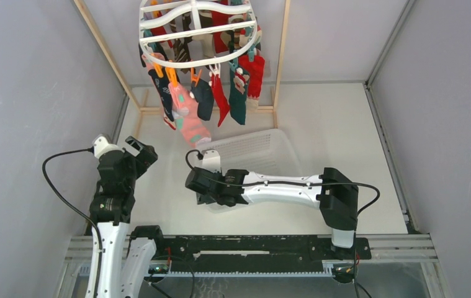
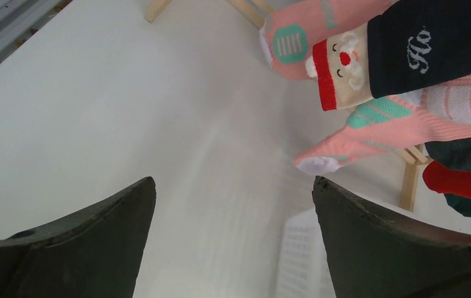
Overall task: Remove the socks clipped to the hanger
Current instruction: Move the bin to the center of the board.
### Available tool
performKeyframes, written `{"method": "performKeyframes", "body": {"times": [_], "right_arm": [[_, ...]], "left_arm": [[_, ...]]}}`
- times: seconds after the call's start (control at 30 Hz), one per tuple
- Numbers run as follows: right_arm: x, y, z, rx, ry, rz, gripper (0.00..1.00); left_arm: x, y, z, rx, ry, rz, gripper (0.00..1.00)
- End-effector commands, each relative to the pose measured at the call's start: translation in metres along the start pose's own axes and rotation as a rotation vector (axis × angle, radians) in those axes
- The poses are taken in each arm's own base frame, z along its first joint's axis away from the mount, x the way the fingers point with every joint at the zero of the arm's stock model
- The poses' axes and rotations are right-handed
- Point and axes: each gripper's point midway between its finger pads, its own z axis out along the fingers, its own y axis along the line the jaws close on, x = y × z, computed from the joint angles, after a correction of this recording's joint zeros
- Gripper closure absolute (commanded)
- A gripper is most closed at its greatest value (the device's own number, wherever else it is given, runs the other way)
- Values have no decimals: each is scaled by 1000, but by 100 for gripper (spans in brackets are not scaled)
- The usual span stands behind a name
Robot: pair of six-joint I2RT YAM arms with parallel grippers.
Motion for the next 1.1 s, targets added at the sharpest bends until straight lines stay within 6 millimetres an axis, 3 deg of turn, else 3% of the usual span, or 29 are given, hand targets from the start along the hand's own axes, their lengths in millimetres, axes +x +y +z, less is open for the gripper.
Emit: {"method": "performKeyframes", "body": {"times": [0.0, 0.03, 0.13, 0.27, 0.43, 0.6, 0.7, 0.83, 0.9, 1.07], "right_arm": [[-35, 51, -37, -214, -59, 86, 44], [-37, 50, -42, -215, -62, 78, 42], [-44, 45, -52, -216, -72, 45, 26], [-60, 14, -63, -154, -92, -9, 25], [-92, -65, -86, -40, -150, -95, 24], [-124, -182, -102, 116, -211, -1, 25], [-120, -232, -98, 145, -220, 82, 26], [-114, -268, -85, 141, -220, 147, 31], [-105, -282, -76, 155, -195, 158, 32], [-84, -291, -56, 136, -162, 184, 40]], "left_arm": [[-26, -10, -5, 10, -58, 10, 0], [-27, -11, -5, 10, -58, 8, 0], [-27, -12, -3, 11, -58, 3, 0], [-26, -11, -3, 10, -57, 3, 0], [-23, -13, -2, 26, -42, 15, 0], [-16, -15, 6, 24, 0, 26, 0], [-16, -14, 8, 18, -5, 24, 0], [-20, -17, 12, 13, -19, -9, 0], [-21, -20, 16, 21, -20, -26, 0], [-24, -18, 26, -18, -14, -20, 0]]}}
